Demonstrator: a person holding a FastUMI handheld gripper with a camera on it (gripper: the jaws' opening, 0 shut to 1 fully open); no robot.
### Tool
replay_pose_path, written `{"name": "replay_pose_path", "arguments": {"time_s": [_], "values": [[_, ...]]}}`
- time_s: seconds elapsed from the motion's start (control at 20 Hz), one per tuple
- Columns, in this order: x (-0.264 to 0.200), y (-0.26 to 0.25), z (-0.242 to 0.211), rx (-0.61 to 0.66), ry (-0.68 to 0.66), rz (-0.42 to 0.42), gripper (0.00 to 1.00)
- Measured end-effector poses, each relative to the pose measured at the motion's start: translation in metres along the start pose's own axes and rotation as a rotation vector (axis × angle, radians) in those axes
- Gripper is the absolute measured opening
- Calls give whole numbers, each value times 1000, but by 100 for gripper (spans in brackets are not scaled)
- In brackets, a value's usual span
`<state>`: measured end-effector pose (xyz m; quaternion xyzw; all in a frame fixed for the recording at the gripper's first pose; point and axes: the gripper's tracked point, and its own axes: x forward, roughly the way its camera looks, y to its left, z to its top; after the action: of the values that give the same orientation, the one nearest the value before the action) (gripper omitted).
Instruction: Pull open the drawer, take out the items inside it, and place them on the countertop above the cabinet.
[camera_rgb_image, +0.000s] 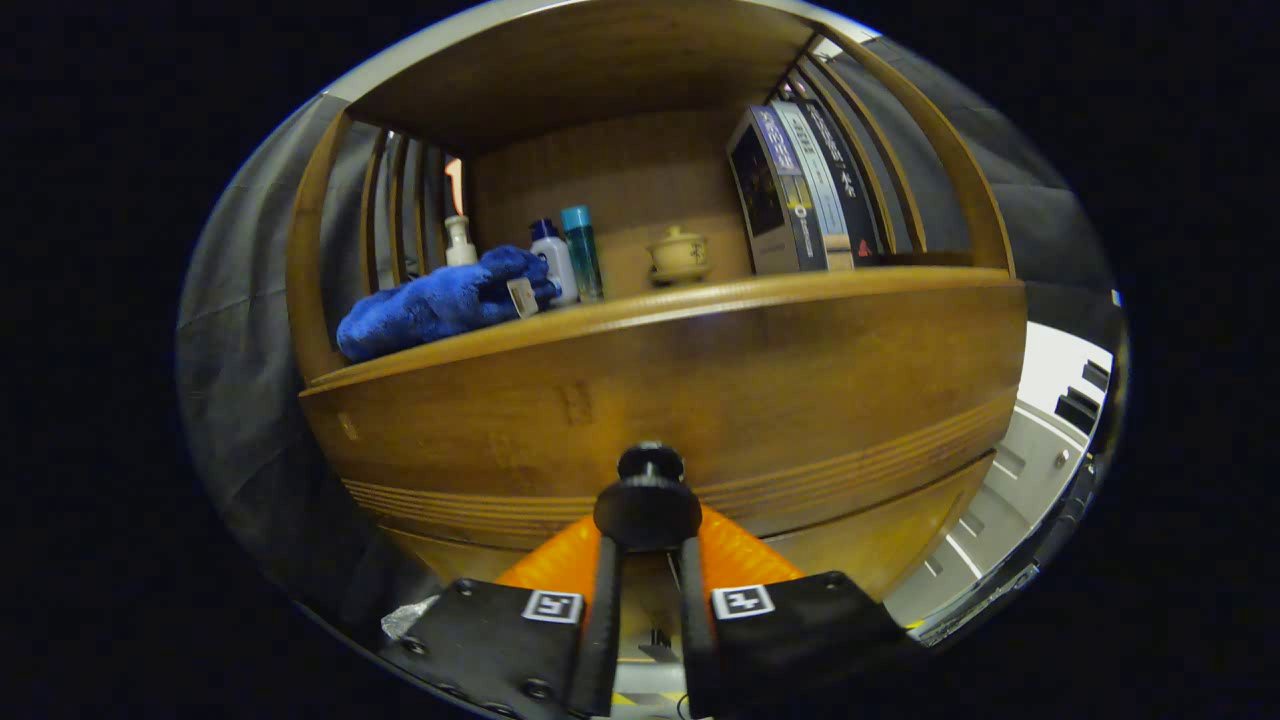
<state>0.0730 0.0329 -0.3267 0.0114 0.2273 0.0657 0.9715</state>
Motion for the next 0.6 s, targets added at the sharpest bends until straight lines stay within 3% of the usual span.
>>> {"name": "replay_pose_path", "arguments": {"time_s": [0.05, 0.1, 0.25, 0.4, 0.6], "values": [[-9, -11, -7, 2, 0, -28, 21], [-10, -5, -5, 52, -41, 17, 9], [-21, -2, 20, 87, -122, 65, 9], [-25, 9, 19, 39, -79, 109, 59], [-28, 30, 34, 95, -129, 159, 74]]}}
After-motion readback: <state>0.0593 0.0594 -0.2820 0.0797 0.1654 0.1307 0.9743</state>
